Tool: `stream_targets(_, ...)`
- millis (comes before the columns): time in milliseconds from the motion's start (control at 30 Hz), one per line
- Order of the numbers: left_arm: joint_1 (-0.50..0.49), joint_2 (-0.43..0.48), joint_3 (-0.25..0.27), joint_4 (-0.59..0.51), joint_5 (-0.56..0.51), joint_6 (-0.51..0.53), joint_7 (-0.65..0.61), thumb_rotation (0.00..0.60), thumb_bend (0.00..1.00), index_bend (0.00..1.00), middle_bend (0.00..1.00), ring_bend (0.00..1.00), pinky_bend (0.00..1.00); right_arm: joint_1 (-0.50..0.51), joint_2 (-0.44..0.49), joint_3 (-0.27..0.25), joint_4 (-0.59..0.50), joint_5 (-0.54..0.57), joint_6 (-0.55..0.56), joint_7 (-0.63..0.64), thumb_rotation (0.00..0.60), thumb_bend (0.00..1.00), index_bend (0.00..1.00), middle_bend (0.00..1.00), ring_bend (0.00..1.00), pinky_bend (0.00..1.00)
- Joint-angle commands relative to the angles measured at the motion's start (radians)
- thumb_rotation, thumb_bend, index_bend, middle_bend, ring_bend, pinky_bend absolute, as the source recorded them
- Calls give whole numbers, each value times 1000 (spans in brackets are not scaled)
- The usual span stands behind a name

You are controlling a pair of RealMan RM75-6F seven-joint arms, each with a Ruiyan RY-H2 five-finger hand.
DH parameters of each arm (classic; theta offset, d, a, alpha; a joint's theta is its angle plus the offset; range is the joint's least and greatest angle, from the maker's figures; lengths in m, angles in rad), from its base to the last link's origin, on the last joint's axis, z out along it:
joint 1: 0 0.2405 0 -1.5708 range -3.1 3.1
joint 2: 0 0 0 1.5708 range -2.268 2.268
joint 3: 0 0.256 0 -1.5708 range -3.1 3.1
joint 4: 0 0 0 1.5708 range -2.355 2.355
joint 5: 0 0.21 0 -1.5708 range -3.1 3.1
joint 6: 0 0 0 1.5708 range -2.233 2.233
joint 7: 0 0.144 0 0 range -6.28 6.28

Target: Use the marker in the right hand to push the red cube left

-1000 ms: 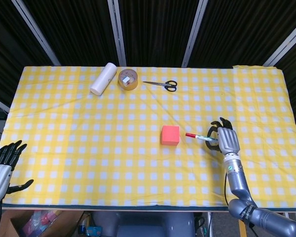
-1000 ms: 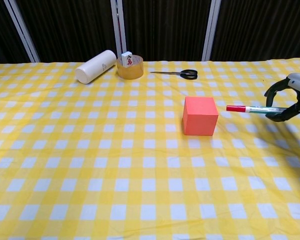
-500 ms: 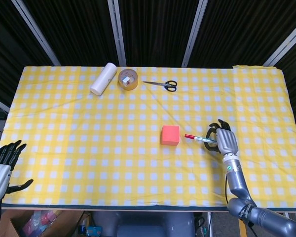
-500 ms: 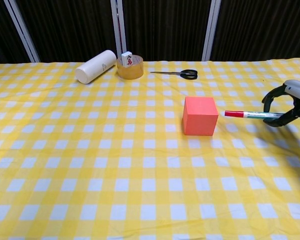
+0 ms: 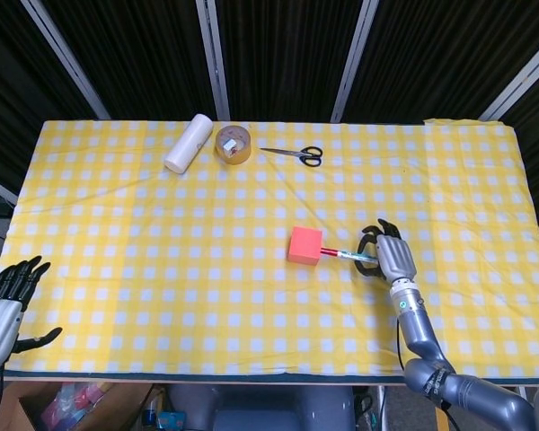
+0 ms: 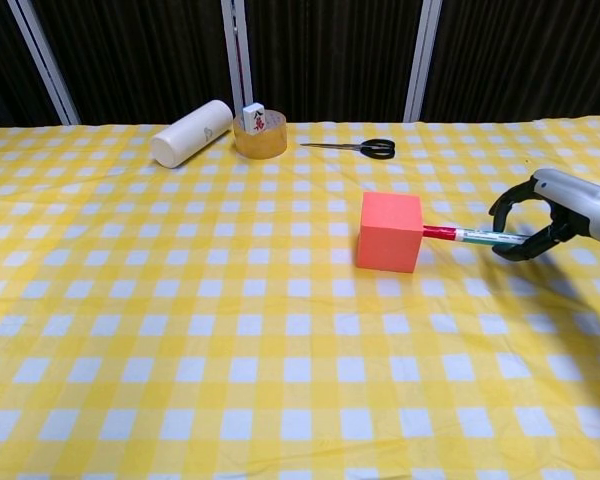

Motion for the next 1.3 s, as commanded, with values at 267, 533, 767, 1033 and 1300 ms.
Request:
stream_targets(267, -4, 7, 1, 1, -3, -9, -19, 600, 0, 0, 0, 0, 0, 39, -41, 27, 24, 34, -2, -34, 600, 388, 602, 270, 39, 52)
stream_targets(533, -6, 11, 3, -2, -4, -15, -23, 600, 0, 0, 0, 0, 0, 68, -75, 29, 35, 41, -6, -64, 600, 388, 602, 271, 40, 52)
stream_targets(767, -7, 14, 3, -4, -6, -19, -27, 600, 0, 0, 0, 0, 0, 86, -101, 30, 56, 55, -14, -82, 600, 388, 602, 271, 39, 51)
stream_targets(1033, -6, 15, 6, -4, 1, -15, -28, 600, 0, 0, 0, 0, 0, 48, -68, 18, 27, 62, 24, -78, 600, 387, 602, 271, 40, 52)
stream_targets(1300, -7, 14, 8, -4, 9, -13, -27, 600, 0, 0, 0, 0, 0, 34, -55, 15, -3, 64, 37, -77, 600, 388, 602, 271, 39, 51)
